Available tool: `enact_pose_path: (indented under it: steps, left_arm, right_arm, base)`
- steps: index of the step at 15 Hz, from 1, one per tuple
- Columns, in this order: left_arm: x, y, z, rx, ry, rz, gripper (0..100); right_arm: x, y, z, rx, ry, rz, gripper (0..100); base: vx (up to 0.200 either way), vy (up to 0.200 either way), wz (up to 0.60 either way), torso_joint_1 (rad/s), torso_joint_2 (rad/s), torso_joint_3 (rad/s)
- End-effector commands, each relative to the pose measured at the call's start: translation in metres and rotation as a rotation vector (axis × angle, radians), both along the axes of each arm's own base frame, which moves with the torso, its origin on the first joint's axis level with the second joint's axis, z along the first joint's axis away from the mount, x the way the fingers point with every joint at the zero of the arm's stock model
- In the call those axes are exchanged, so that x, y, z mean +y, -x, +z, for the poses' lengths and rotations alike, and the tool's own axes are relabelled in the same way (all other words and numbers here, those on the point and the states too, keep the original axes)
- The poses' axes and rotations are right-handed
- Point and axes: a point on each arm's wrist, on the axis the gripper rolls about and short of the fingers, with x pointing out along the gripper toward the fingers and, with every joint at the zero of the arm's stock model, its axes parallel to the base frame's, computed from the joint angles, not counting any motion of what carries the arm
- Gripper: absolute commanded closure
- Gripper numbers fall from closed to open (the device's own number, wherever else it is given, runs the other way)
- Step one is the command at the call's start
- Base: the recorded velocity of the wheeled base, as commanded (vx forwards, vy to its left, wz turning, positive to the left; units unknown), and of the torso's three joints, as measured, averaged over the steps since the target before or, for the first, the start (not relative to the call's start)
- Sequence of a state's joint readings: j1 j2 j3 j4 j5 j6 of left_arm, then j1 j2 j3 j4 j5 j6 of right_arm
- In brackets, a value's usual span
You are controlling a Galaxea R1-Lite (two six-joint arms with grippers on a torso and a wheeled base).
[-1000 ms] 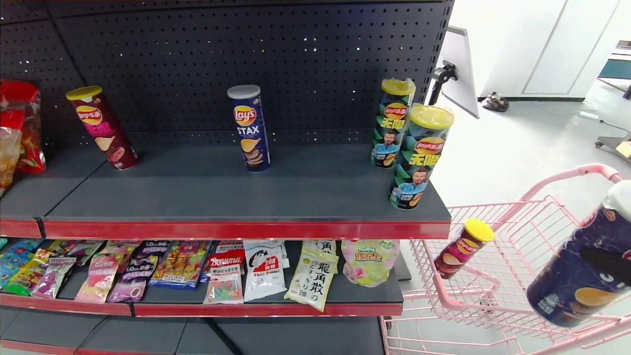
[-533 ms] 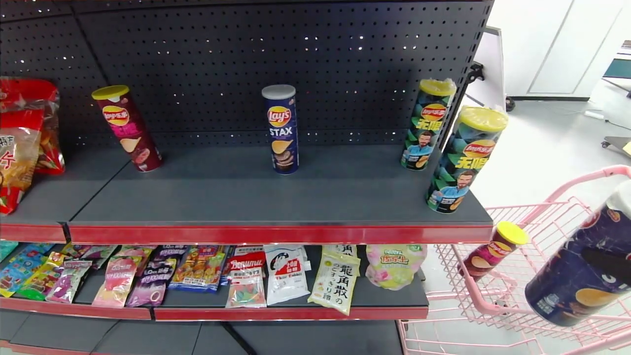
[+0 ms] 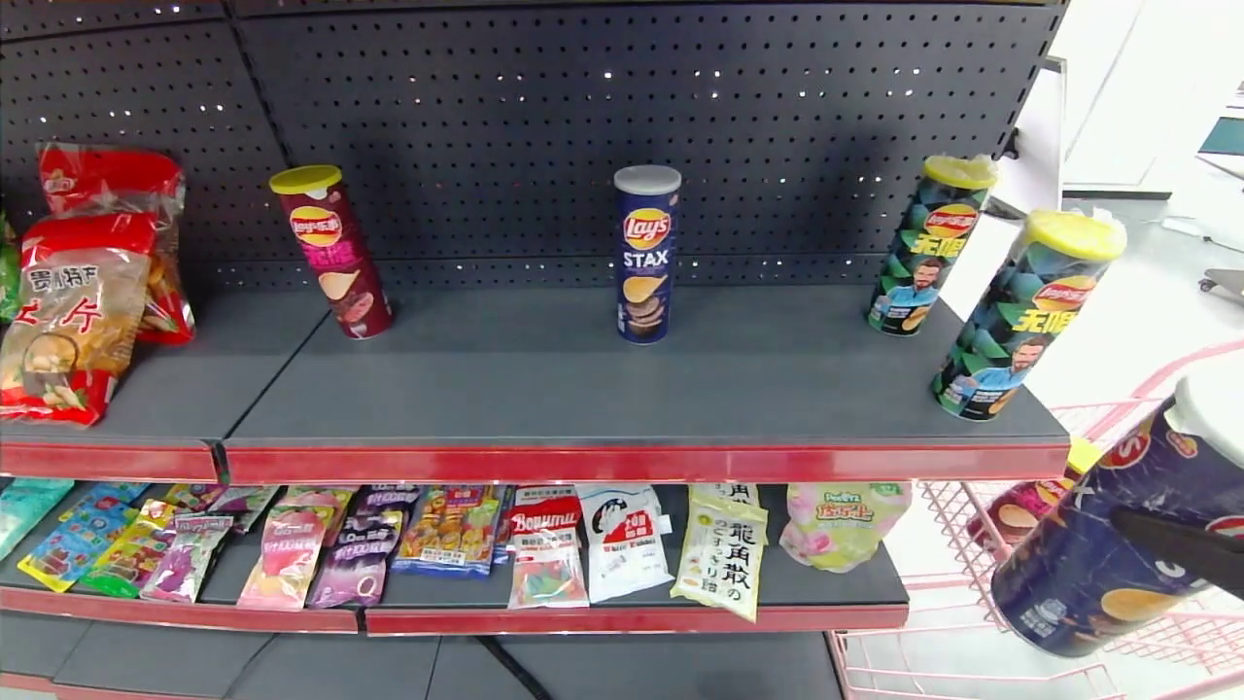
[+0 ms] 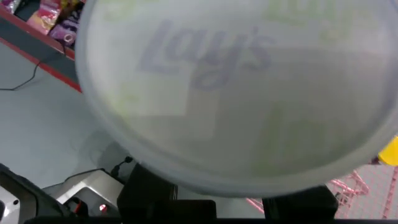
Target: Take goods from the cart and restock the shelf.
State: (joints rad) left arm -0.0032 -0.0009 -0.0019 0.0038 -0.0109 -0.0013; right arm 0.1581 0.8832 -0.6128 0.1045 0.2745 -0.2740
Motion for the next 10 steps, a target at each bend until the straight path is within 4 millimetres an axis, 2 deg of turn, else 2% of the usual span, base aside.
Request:
enact_pose_path:
  steps: [1,4,6,10]
  left_arm:
    - [0.0000,0.0000,0.0003,0.000,0.000,0.000,0]
    - [0.0000,0.0000,0.0004,-0.001,0.000,0.000,0]
    - [0.0000,0.0000,0.0003,0.000,0.000,0.000,0]
    - [0.0000,0.0000,0.0004,-0.001,0.000,0.000,0]
  right_arm:
    - [0.0023,-0.0002,-0.0002,0.005,-0.003,0.026,100]
    - [0.0047,0.0030,0.0017,-0.002,-0.035,0.119,100]
    - [0.0081,0.0040,-0.0004,0.012,-0.058,0.218,100]
    - [0.0111,0.0039,0.0013,0.011,-0.061,0.253,100]
  base:
    - [0.000,0.000,0.00,0.000,0.00,0.000]
    - [0.000,0.000,0.00,0.000,0.00,0.000]
    - [0.200,0.000,0.00,-0.002,0.00,0.005]
    - [0.200,0.000,0.00,0.001,0.00,0.004]
